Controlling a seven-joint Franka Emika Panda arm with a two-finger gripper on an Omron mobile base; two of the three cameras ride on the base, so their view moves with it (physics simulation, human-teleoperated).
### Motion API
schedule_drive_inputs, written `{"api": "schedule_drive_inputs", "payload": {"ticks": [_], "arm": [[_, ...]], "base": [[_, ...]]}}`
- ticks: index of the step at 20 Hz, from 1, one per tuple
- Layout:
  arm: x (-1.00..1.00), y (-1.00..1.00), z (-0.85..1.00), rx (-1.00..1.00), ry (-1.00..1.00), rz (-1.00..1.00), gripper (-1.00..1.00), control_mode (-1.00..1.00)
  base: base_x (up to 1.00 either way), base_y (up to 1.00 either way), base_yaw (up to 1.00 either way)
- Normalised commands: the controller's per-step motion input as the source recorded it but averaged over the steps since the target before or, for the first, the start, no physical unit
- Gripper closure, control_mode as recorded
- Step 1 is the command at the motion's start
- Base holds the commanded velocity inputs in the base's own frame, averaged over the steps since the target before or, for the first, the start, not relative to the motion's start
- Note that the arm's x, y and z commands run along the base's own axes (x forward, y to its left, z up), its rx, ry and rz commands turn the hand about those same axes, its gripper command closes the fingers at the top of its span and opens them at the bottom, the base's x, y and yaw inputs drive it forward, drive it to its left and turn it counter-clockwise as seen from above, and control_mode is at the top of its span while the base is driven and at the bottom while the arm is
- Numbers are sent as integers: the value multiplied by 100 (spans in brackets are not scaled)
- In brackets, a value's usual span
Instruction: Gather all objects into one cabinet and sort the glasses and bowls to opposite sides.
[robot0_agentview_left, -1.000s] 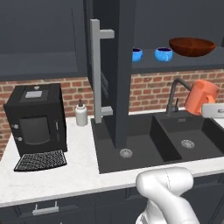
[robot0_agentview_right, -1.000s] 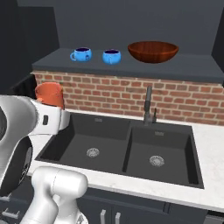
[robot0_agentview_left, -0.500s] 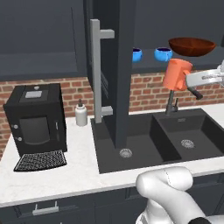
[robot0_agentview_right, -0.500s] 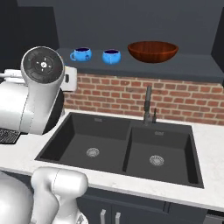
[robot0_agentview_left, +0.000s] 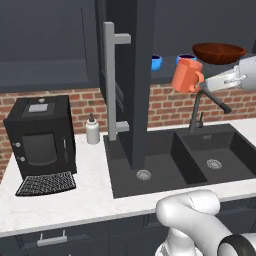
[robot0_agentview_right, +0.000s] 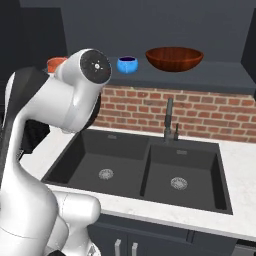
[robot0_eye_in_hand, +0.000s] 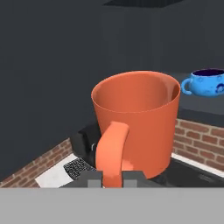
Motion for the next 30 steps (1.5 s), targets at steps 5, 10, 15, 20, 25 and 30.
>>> {"api": "schedule_drive_inputs", "payload": {"ticks": [5,10,15,20,25,30], "arm": [[30,3,17,0,-8,14,100,-100],[24,1,13,0,0,3,100,-100],[36,3,9,0,0,0,100,-100],[34,28,-2,0,0,0,100,-100],[37,30,-6,0,1,0,100,-100],[38,14,0,0,1,0,100,-100]], "base": [[0,0,0],[0,0,0],[0,0,0],[0,0,0],[0,0,0],[0,0,0]]}}
